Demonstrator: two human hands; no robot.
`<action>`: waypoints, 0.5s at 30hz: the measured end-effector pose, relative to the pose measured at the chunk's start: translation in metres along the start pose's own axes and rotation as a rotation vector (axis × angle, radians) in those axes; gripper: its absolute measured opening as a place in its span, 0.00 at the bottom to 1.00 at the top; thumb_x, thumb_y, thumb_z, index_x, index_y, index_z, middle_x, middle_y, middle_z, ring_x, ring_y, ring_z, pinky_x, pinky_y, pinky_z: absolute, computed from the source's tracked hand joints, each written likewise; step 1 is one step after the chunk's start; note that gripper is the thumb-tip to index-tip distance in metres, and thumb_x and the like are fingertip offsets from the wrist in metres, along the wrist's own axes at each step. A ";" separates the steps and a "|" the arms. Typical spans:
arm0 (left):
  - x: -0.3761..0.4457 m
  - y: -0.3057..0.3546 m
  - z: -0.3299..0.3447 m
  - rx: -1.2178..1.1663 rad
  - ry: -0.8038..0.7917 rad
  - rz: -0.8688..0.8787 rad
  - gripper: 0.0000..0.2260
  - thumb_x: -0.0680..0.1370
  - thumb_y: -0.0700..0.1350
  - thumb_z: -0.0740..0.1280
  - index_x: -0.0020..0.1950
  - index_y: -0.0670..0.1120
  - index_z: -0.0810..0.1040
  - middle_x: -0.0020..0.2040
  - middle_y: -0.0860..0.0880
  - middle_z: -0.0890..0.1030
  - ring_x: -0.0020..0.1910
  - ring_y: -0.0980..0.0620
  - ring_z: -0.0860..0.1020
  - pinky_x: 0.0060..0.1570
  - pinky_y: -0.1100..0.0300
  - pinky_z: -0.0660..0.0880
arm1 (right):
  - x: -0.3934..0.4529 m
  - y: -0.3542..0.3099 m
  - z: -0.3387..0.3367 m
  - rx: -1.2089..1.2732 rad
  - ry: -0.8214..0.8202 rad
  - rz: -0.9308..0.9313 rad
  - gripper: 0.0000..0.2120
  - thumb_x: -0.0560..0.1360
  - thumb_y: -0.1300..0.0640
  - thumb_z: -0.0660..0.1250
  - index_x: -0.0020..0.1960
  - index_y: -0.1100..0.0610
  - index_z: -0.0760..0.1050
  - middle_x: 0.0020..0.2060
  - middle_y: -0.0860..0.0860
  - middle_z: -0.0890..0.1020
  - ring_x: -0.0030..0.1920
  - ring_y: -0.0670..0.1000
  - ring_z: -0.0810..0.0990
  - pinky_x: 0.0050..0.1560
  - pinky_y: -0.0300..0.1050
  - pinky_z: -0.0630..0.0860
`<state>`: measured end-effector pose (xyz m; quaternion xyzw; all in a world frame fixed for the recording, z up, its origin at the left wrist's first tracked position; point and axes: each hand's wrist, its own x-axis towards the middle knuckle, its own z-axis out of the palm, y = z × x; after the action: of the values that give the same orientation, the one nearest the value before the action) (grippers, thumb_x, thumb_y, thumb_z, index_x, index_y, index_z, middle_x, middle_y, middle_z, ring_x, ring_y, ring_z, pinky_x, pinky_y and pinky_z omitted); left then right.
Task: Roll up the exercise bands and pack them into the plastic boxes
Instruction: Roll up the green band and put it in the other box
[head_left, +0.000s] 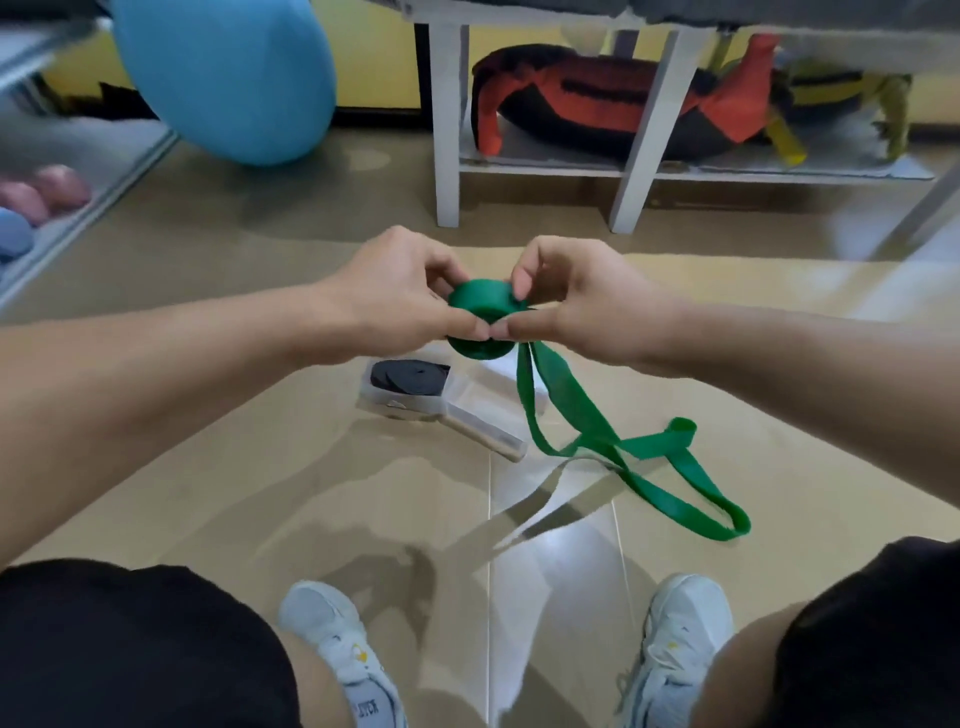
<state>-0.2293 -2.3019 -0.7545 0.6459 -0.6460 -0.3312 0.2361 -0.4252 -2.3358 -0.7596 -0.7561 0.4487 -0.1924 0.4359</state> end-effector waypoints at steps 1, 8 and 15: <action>-0.004 -0.001 -0.003 -0.078 -0.007 -0.029 0.12 0.70 0.41 0.80 0.51 0.45 0.84 0.47 0.47 0.87 0.47 0.49 0.86 0.51 0.54 0.83 | 0.000 0.001 0.000 0.039 -0.003 -0.008 0.16 0.70 0.57 0.79 0.50 0.61 0.75 0.46 0.56 0.86 0.48 0.57 0.86 0.56 0.59 0.82; -0.016 0.000 -0.007 -0.500 -0.075 -0.196 0.13 0.72 0.36 0.76 0.55 0.42 0.81 0.50 0.44 0.88 0.48 0.49 0.87 0.44 0.62 0.83 | 0.000 -0.001 -0.003 0.118 -0.021 -0.096 0.18 0.67 0.61 0.81 0.51 0.57 0.76 0.43 0.54 0.86 0.41 0.53 0.86 0.47 0.47 0.85; -0.017 0.018 0.011 0.286 -0.112 -0.008 0.15 0.65 0.48 0.83 0.48 0.50 0.85 0.42 0.53 0.87 0.43 0.54 0.85 0.50 0.50 0.83 | -0.001 0.011 0.012 -0.241 -0.155 -0.074 0.22 0.67 0.56 0.83 0.50 0.49 0.70 0.42 0.45 0.87 0.38 0.43 0.84 0.43 0.42 0.82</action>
<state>-0.2488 -2.2849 -0.7471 0.6559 -0.6964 -0.2722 0.1038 -0.4239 -2.3315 -0.7753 -0.8314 0.4054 -0.0939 0.3682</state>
